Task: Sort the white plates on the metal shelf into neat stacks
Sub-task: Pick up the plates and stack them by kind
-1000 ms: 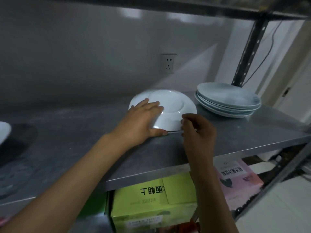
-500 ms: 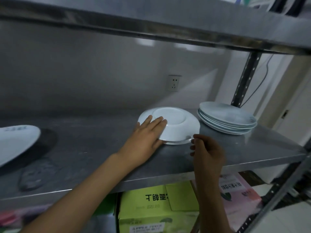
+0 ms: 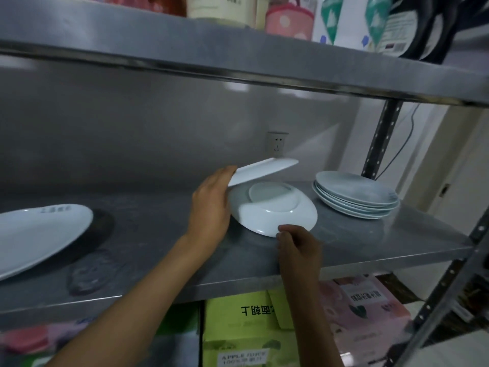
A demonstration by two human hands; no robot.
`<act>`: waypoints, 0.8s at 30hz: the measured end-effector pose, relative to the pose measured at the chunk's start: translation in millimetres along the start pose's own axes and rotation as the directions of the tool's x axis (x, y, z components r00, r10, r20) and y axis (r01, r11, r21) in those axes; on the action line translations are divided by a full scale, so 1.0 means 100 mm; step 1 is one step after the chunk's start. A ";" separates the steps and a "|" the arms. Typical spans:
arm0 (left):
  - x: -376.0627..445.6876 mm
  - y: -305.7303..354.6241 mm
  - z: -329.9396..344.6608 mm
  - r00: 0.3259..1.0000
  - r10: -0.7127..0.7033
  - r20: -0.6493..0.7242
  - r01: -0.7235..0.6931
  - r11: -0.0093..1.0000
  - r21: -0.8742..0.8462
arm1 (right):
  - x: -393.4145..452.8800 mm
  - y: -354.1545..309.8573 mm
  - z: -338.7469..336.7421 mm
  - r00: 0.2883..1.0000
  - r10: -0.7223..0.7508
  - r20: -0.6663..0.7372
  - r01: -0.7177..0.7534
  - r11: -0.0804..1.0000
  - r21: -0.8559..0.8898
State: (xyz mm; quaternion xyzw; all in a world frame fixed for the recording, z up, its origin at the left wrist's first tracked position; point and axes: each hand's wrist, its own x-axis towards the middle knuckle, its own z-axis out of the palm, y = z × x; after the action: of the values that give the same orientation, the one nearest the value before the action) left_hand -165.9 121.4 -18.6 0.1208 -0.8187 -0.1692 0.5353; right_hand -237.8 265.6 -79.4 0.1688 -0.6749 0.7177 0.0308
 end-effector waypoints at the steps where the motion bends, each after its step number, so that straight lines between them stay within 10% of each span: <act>1: 0.01 -0.01 -0.08 0.999 -0.013 -0.041 0.013 1.000 -0.004 | -0.02 -0.04 0.04 1.000 -0.009 0.006 0.009 1.000 -0.003; 24: -0.53 -0.60 -2.38 0.635 -0.757 -0.154 0.591 0.604 -0.534 | -1.11 -0.75 1.88 0.779 -0.053 0.625 -0.135 0.959 0.250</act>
State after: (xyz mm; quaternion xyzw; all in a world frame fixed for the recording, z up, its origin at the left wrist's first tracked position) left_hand 74.2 51.7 0.8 0.3327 -0.5336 -0.5146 0.5829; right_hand -75.5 108.0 -32.5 0.3849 -0.5415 0.7096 -0.2349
